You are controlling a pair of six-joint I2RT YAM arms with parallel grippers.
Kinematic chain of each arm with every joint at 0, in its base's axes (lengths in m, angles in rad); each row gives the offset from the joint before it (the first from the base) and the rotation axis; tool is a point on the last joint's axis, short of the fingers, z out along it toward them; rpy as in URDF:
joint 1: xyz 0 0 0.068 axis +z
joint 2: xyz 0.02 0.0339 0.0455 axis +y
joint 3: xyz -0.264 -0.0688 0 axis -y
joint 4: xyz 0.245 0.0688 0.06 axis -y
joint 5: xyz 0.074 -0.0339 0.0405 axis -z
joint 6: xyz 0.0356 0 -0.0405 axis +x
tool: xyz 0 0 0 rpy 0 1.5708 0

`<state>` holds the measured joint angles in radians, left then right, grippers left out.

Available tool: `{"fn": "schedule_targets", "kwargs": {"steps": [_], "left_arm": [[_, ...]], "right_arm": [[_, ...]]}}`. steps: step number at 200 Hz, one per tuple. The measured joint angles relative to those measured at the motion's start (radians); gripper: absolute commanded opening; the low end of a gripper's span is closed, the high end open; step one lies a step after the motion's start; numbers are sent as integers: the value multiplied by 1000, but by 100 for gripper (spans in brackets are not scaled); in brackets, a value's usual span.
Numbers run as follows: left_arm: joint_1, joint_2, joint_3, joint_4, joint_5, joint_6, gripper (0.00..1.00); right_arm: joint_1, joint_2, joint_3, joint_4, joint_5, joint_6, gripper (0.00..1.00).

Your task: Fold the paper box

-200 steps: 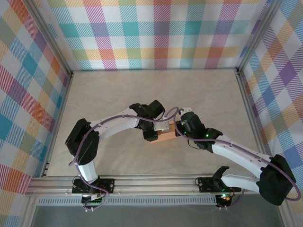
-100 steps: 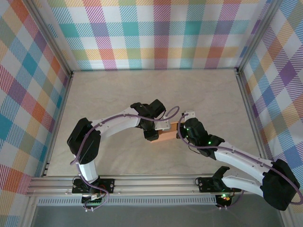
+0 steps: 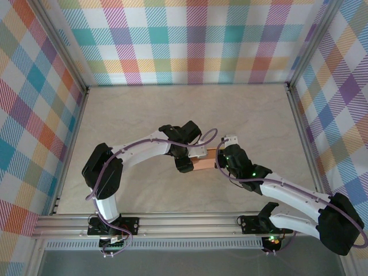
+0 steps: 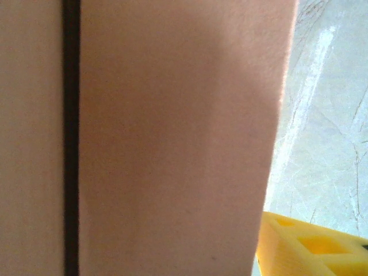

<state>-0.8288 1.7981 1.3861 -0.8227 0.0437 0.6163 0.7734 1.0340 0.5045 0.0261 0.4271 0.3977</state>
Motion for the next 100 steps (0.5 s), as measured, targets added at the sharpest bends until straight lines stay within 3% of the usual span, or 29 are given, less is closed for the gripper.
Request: {"fn": "schedule_targets", "kwargs": {"steps": [33,49,100], "left_arm": [[0,0,-2,14,-3,-4,93],[0,-4,-6,20,-4,-21,100],[0,-90,-53,70,0,-37,100]], "right_arm": [[10,6,5,-6,18,-27,0],[17,14,13,-16,29,-39,0],[33,33,34,-32,56,-44,0]]}}
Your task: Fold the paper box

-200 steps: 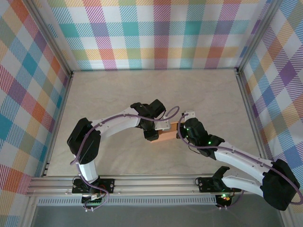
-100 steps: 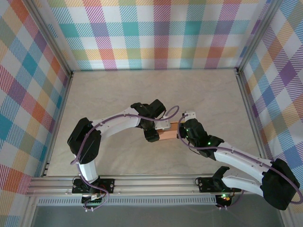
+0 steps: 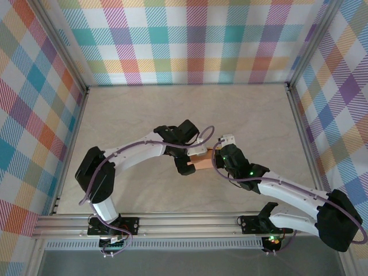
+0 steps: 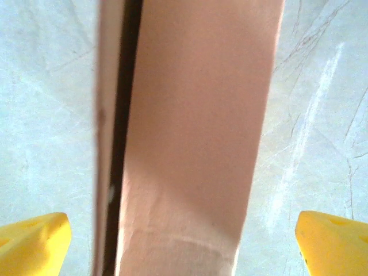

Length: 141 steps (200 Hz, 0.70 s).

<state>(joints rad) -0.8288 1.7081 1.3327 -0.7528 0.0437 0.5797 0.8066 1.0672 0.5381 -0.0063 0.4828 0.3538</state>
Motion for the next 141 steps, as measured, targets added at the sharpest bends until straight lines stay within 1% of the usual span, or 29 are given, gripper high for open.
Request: {"fn": "schedule_targets", "kwargs": {"steps": [52,75,96,110,117,141], "left_arm": [[1,-194,-166,105,-3,-72,100],[3,-273,-201,142,-3,-156,85],[5,-304,-196,153,0,-229,71],[6,-307,-180,134,-12,-269,55],[6,-307,-169,118,-24,-288,50],[7,-288,-89,45,-68,-332,42]], "right_arm": [[6,6,14,-21,7,-3,0],[6,10,25,-37,7,-3,0],[6,12,29,-44,7,-3,0],[6,14,32,-48,7,-3,0],[7,16,34,-48,7,-3,0],[11,18,36,-52,7,-2,0]]}}
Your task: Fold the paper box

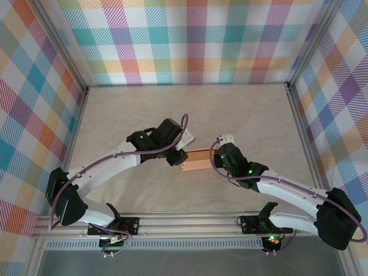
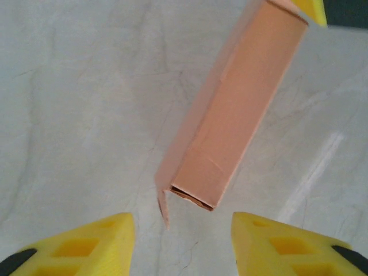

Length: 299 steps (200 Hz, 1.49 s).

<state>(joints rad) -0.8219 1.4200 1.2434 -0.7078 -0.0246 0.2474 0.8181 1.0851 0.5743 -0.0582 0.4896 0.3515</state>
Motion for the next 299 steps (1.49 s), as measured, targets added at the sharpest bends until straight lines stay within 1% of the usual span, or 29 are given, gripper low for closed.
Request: {"fn": "schedule_targets", "kwargs": {"steps": [8,25,33,93,179,196,218,248,277,299], "left_arm": [[0,11,26,-11,-8,-20,34],[0,27,51,-26,-23,-30,23],[0,36,54,-31,-27,-40,21],[-2,111,65,-84,-10,-50,23],[-2,162,78,-103,-43,-49,18],[-2,162,79,-103,-55,-49,22],[-2,162,80,-103,-75,-50,22],[-2,145,79,-100,-84,-50,28],[-1,90,76,-88,-93,-49,31],[0,84,76,-76,-92,-49,31]], "right_arm": [[1,0,0,0,0,1,0],[1,0,3,-6,0,3,0],[1,1,4,-10,0,3,0],[1,10,13,-14,0,6,0],[2,18,19,-14,0,7,0],[2,18,19,-14,0,7,0],[2,18,19,-14,0,7,0],[2,18,19,-14,0,7,0],[2,19,19,-14,0,7,0],[2,19,19,-14,0,7,0]]}}
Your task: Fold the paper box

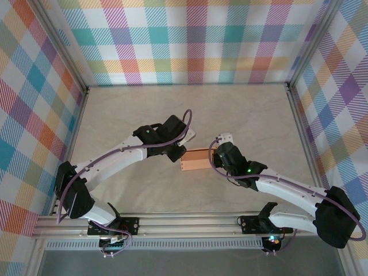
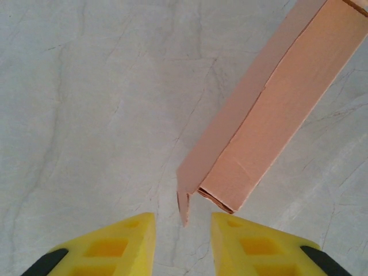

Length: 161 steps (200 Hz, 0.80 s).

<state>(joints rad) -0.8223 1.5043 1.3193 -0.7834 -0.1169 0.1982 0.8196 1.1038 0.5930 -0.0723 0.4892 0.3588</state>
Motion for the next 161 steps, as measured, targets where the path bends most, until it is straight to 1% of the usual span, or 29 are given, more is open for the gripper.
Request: {"fn": "schedule_targets", "kwargs": {"steps": [24,54,100,112,161], "left_arm": [[0,14,0,0,4,0,33],[1,35,0,0,15,0,33],[3,87,0,0,26,0,28],[3,98,0,-1,26,2,22],[7,101,0,-1,11,7,7]], "right_arm": [[0,0,0,0,0,0,0],[0,0,0,0,0,0,0],[0,2,6,-8,0,1,0],[0,2,6,-9,0,3,0],[0,2,10,-16,-3,4,0]]}}
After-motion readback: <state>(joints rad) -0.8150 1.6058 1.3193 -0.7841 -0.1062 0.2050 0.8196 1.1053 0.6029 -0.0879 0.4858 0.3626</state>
